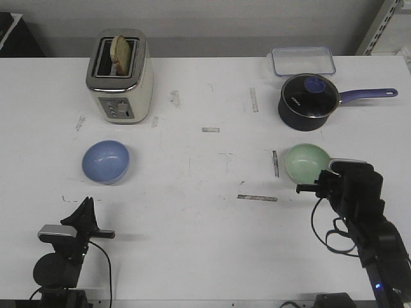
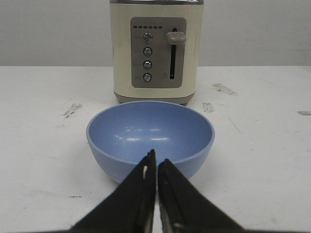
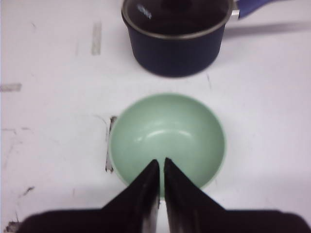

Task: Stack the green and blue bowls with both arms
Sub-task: 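Move the right gripper forward and grasp the rim of the pale green bowl, then slide the green bowl with the right gripper toward the table center, release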

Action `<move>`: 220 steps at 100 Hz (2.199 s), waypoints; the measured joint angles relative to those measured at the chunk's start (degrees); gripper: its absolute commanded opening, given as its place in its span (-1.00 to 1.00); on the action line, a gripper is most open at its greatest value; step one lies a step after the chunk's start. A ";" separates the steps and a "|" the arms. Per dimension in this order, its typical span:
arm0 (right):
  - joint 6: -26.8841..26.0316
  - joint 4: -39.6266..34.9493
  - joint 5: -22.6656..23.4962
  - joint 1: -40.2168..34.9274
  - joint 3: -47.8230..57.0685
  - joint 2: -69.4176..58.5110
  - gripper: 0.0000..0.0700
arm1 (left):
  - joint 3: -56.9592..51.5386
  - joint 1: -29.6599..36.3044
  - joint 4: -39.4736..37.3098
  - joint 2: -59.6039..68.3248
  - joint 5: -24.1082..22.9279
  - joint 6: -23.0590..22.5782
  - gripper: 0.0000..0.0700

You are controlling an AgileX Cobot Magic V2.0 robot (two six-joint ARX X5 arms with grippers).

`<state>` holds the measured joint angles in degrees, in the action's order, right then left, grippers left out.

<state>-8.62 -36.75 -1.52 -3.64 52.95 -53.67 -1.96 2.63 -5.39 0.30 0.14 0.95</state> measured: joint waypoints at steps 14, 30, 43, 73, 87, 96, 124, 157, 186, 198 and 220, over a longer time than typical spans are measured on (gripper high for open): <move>-0.74 -5.01 2.78 1.18 4.22 -7.82 -0.97 | 0.00 0.00 0.00 0.00 0.00 0.00 -0.99; -1.03 -4.74 13.92 6.40 8.22 -13.35 -0.56 | 0.00 0.00 0.00 0.00 0.00 0.00 -0.99; -1.81 -4.57 21.62 12.20 9.57 -17.16 -0.15 | 0.00 0.00 0.00 0.00 0.00 0.00 -0.99; -2.89 -4.09 25.88 21.88 9.60 -22.47 0.33 | 0.00 0.00 0.00 0.00 0.00 0.00 -0.99; -2.78 -3.52 25.75 23.41 9.60 -23.06 0.43 | 0.00 0.00 0.02 0.00 0.00 0.00 -0.99; -2.75 -3.10 25.70 24.06 9.68 -23.37 0.47 | 0.00 0.00 0.02 0.00 0.00 0.00 -1.00; -2.29 -1.36 25.42 24.20 9.79 -30.82 0.46 | 0.00 0.00 0.00 0.00 0.00 0.00 -0.99; -2.27 0.22 25.42 22.40 9.79 -35.23 -0.40 | 0.00 0.00 0.00 0.00 0.00 0.00 -0.99; -2.27 0.24 25.42 22.12 9.79 -35.28 -0.98 | 0.00 0.00 0.02 0.00 0.00 0.00 -0.99; -2.27 0.13 26.62 22.14 9.79 -35.28 -0.98 | 0.00 0.00 0.00 0.00 0.00 0.00 -0.99; -2.80 0.24 33.07 18.69 9.79 -31.12 -0.98 | 0.00 0.00 0.00 0.00 0.00 0.00 -0.99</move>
<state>-11.42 -36.51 31.55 15.05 62.74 -84.79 -1.96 2.63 -5.39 0.30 0.14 0.95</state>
